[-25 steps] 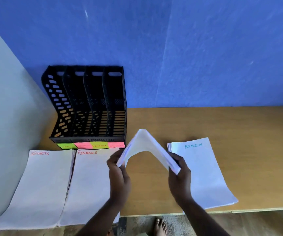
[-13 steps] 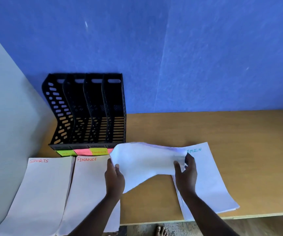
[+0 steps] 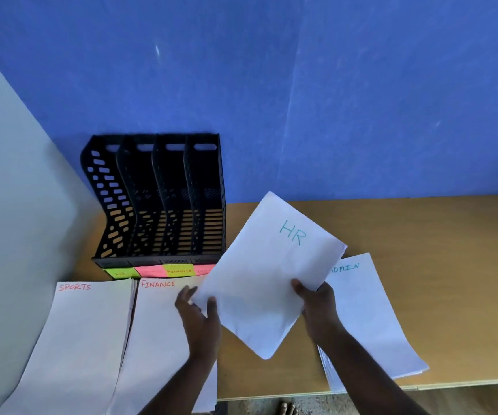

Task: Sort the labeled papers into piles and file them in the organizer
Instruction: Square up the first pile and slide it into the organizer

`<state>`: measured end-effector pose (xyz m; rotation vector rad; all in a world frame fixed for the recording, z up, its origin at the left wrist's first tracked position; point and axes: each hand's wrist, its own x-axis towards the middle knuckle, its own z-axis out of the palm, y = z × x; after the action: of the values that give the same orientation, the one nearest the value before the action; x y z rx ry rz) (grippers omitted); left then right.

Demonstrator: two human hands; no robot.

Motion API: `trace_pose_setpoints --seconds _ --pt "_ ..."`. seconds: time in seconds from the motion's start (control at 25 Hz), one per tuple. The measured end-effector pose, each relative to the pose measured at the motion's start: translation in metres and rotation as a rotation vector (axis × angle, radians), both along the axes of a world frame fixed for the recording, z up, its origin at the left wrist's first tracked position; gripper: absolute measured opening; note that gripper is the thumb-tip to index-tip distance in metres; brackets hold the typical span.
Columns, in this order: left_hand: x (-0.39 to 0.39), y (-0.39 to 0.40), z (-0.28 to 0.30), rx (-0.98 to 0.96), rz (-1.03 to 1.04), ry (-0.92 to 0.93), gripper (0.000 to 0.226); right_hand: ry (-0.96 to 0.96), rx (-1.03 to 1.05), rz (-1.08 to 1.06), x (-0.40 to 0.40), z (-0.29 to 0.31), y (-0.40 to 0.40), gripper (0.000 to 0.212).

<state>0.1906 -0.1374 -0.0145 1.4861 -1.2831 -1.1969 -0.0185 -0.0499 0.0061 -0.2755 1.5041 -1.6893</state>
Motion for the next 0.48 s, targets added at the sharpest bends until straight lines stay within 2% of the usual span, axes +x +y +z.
trace_pose_setpoints --seconds 0.04,0.12,0.2,0.24,0.32,0.4,0.48 --pt "0.002 -0.008 0.006 -0.068 -0.014 -0.032 0.054 0.046 -0.014 0.045 -0.007 0.004 0.002 0.018" --pt "0.000 -0.025 0.027 -0.149 -0.172 -0.063 0.071 0.132 -0.009 0.141 -0.017 0.016 0.005 0.017" --pt "-0.010 -0.041 0.049 -0.114 -0.400 0.016 0.072 0.205 0.023 0.219 -0.023 0.028 0.003 0.015" --pt "-0.015 -0.046 0.055 -0.102 -0.508 0.030 0.065 0.236 0.038 0.235 -0.024 0.033 0.000 0.015" --pt "-0.028 -0.048 0.062 -0.189 -0.564 -0.109 0.042 0.336 0.082 0.199 -0.021 0.039 -0.007 0.013" --pt "-0.038 -0.036 0.062 -0.352 -0.436 -0.187 0.025 0.485 0.137 0.047 -0.013 0.038 -0.013 0.009" --pt "-0.044 -0.019 0.060 -0.452 -0.351 -0.092 0.016 0.627 0.106 -0.098 -0.001 0.040 -0.015 0.012"
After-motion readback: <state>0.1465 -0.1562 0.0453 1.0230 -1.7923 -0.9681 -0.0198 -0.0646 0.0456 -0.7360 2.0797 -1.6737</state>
